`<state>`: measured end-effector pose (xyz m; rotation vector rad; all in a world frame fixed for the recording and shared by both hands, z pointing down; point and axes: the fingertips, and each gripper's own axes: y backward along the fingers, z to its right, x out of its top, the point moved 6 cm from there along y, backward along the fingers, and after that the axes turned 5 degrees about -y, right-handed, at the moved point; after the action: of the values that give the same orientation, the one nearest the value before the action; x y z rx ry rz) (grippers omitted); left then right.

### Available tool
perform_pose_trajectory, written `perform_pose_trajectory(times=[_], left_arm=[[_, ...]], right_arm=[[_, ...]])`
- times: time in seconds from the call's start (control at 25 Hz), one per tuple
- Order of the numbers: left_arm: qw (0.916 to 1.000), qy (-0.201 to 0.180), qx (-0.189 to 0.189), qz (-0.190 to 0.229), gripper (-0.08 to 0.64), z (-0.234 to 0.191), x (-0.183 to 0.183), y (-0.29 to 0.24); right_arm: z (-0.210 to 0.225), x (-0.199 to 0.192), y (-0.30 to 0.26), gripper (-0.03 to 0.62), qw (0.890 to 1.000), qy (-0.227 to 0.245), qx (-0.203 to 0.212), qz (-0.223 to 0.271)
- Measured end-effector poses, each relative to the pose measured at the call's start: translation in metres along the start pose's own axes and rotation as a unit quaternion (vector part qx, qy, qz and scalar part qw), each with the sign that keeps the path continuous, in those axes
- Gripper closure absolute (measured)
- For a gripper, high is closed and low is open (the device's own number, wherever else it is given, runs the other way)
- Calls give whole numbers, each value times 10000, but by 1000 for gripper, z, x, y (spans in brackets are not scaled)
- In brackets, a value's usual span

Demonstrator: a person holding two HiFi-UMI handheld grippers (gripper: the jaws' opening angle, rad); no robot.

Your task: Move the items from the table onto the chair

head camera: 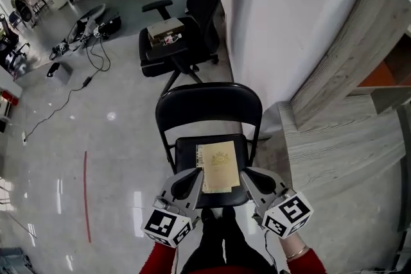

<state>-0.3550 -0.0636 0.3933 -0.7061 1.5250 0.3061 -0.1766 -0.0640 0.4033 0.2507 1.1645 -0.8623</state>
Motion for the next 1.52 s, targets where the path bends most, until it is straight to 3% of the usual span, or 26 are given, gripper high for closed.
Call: perform_pose_trajectory(times=[0.16, 0.52, 0.76, 1.12, 1.52], left_arm=[[9996, -86, 68, 260, 549, 17, 29, 22], [9987, -196, 201, 415, 549, 49, 44, 64], [9976, -274, 183, 605, 549, 60, 51, 68], [9975, -356, 225, 565, 549, 61, 47, 71], [9977, -371, 252, 512, 549, 57, 48, 71]], right_arm=[[-17, 23, 32, 574, 9992, 238, -44, 313], [-45, 28, 80, 574, 9972, 338, -164, 643], [-54, 27, 86, 574, 9958, 535, -156, 727], [-53, 29, 88, 574, 9949, 562, -157, 823], [-41, 36, 93, 580, 9922, 686, -538, 886]])
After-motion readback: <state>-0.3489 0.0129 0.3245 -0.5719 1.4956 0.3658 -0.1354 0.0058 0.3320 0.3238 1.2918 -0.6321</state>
